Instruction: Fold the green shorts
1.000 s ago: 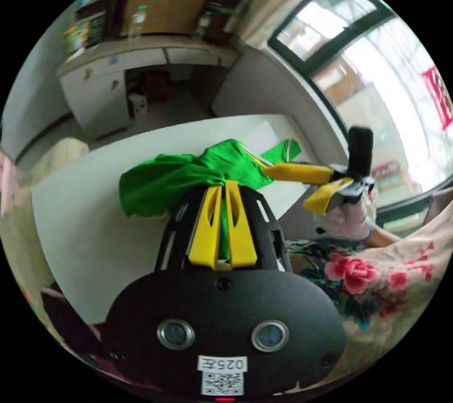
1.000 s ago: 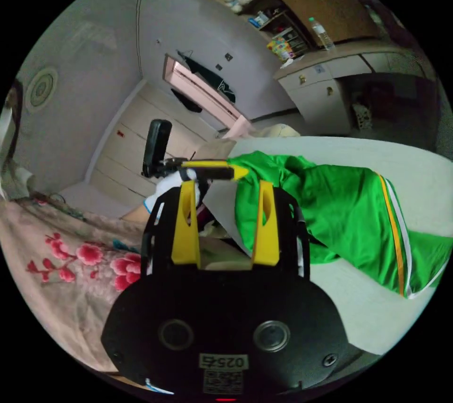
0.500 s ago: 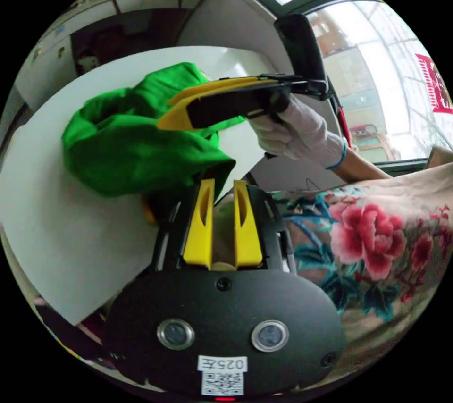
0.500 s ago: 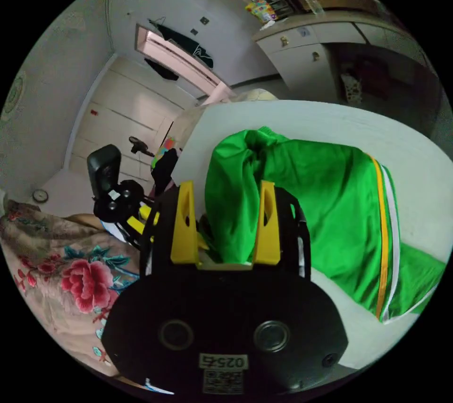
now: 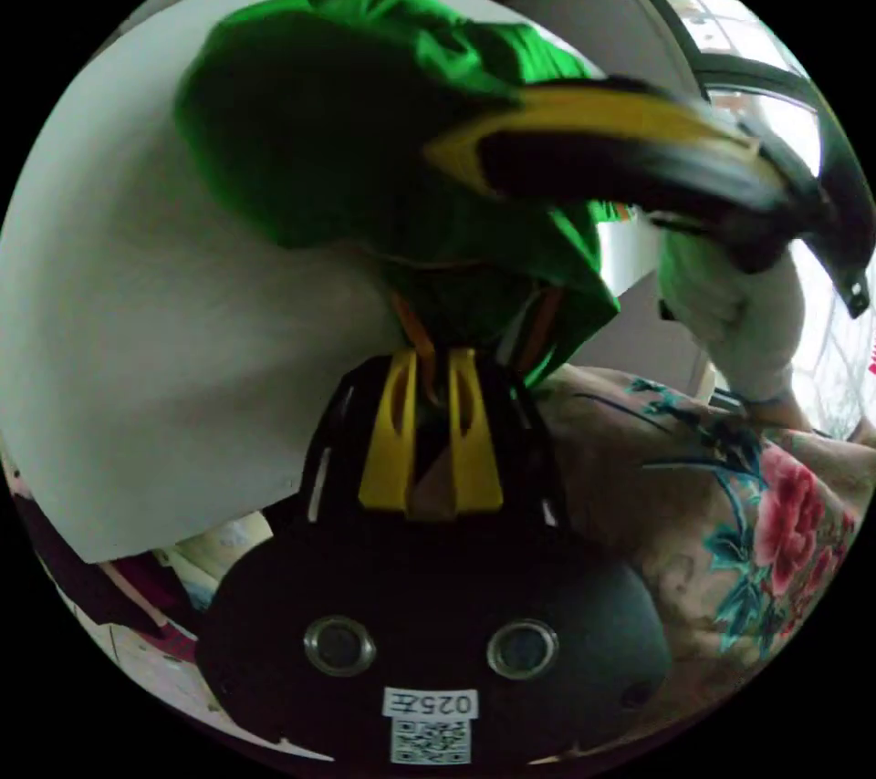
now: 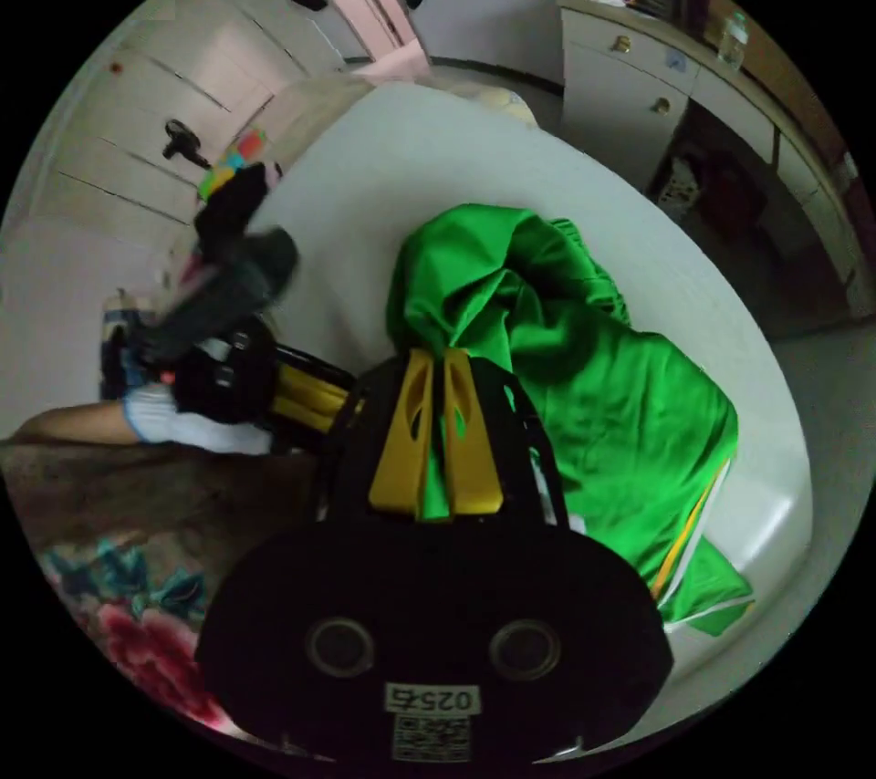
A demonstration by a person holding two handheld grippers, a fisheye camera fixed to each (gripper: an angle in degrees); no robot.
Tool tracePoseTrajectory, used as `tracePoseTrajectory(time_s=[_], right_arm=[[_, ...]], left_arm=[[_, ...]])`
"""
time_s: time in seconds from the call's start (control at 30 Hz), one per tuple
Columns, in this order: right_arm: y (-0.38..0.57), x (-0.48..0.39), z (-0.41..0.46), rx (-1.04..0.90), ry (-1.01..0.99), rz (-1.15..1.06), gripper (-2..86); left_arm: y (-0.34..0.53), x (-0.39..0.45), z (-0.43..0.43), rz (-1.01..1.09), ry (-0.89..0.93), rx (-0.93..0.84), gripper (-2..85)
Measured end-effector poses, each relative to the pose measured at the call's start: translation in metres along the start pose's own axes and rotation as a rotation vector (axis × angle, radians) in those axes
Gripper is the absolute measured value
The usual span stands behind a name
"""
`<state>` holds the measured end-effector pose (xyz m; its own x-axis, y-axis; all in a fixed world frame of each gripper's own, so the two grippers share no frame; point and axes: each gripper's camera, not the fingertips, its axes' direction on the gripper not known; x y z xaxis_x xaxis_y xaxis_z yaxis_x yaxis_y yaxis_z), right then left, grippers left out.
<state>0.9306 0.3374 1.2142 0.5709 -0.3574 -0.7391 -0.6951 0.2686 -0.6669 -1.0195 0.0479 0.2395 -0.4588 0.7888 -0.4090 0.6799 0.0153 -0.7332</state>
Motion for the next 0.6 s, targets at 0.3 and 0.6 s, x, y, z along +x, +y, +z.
tracePoseTrajectory(time_s=[0.3,0.6], right_arm=[[0.154,0.153,-0.176,0.653,-0.395,0.504,0.0],[0.193,0.187,-0.053,0.093,-0.224,0.657,7.9]], left_arm=[[0.074,0.011,-0.123,0.042,0.051,0.519,-1.7],[0.006,-0.019,-0.015,-0.022,-0.002,0.164,-1.2]])
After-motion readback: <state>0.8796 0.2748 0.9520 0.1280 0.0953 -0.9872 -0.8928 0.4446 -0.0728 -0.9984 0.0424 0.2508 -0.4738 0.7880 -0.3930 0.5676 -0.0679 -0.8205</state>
